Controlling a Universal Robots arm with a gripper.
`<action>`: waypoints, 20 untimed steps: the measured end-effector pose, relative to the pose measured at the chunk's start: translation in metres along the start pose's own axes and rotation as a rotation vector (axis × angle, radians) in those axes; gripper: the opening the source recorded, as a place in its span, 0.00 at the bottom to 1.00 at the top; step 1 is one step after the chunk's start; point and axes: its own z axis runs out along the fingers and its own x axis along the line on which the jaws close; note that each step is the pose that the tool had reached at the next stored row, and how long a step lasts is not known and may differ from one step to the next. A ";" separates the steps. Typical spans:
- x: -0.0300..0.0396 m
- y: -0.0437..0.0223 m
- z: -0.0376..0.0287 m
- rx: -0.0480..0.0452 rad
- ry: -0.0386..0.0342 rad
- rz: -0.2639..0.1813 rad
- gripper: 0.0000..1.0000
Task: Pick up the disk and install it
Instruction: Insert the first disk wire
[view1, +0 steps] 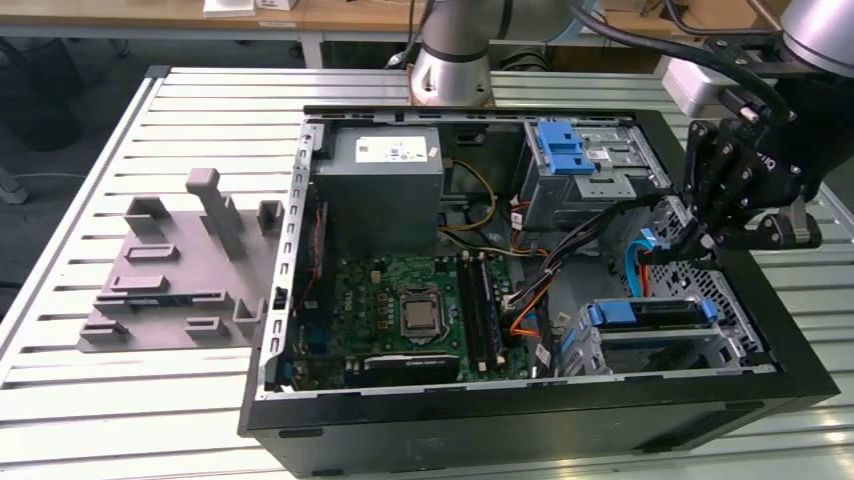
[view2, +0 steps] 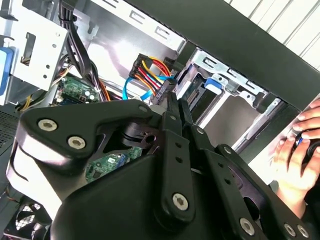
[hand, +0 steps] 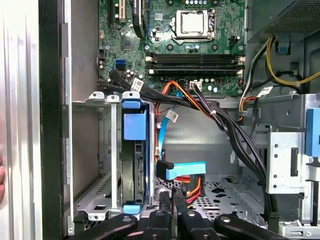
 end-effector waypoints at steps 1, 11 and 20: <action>-0.0011 0.0004 0.0001 0.0011 0.0020 0.000 0.17; -0.0106 0.0019 0.0067 0.0071 0.0253 -0.001 0.25; -0.0120 0.0021 0.0116 0.0077 0.0441 -0.001 0.25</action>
